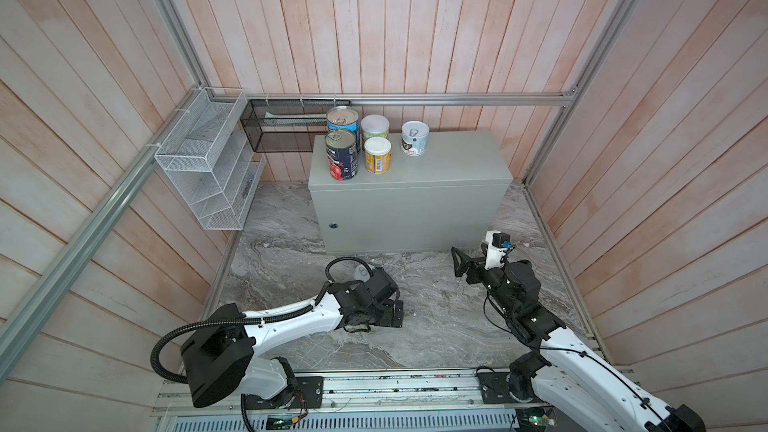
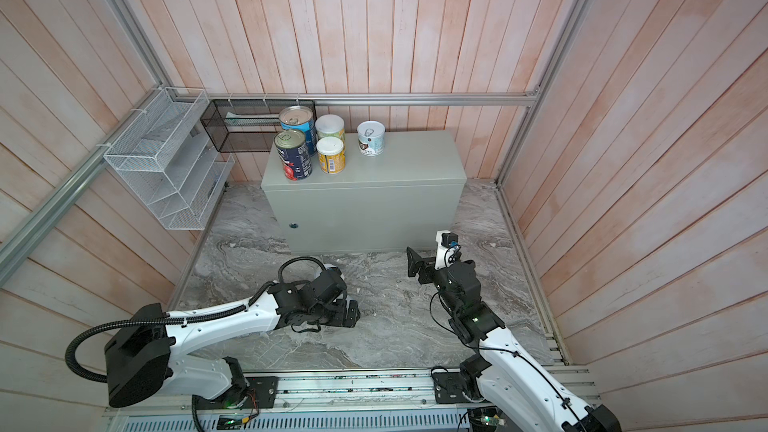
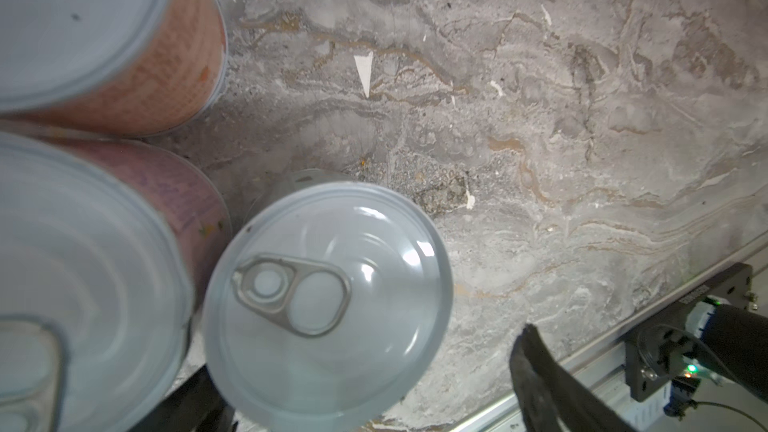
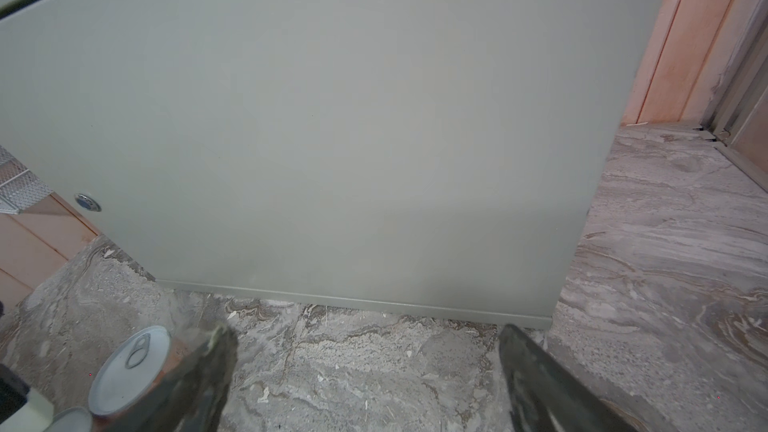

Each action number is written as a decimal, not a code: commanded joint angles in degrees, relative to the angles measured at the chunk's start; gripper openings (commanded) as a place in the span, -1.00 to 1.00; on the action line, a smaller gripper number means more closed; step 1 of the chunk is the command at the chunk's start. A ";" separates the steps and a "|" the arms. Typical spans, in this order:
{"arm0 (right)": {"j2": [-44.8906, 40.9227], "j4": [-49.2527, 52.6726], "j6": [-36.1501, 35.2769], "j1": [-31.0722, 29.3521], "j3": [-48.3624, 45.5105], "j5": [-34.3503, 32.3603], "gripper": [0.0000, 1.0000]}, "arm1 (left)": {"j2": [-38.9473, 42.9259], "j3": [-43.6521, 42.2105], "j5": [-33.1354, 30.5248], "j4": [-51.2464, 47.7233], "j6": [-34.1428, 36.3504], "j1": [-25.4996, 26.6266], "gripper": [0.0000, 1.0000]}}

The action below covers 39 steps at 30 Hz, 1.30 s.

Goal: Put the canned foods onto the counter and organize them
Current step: 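Withdraw the right gripper from the cabinet while the left gripper moves over floor cans, then lower the open left gripper around a white-lidded floor can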

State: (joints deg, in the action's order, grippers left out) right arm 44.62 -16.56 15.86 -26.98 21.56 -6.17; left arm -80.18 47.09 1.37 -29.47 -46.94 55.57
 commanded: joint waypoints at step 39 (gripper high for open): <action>0.99 2.45 1.84 1.14 -0.47 3.63 0.95 | -14.41 14.67 -3.20 -3.32 13.35 -5.30 0.76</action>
State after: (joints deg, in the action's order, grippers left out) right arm 45.76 -15.11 16.82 -26.09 21.26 -3.05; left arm -94.50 61.08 -1.91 -31.70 -34.81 50.50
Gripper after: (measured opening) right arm 0.976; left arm 0.882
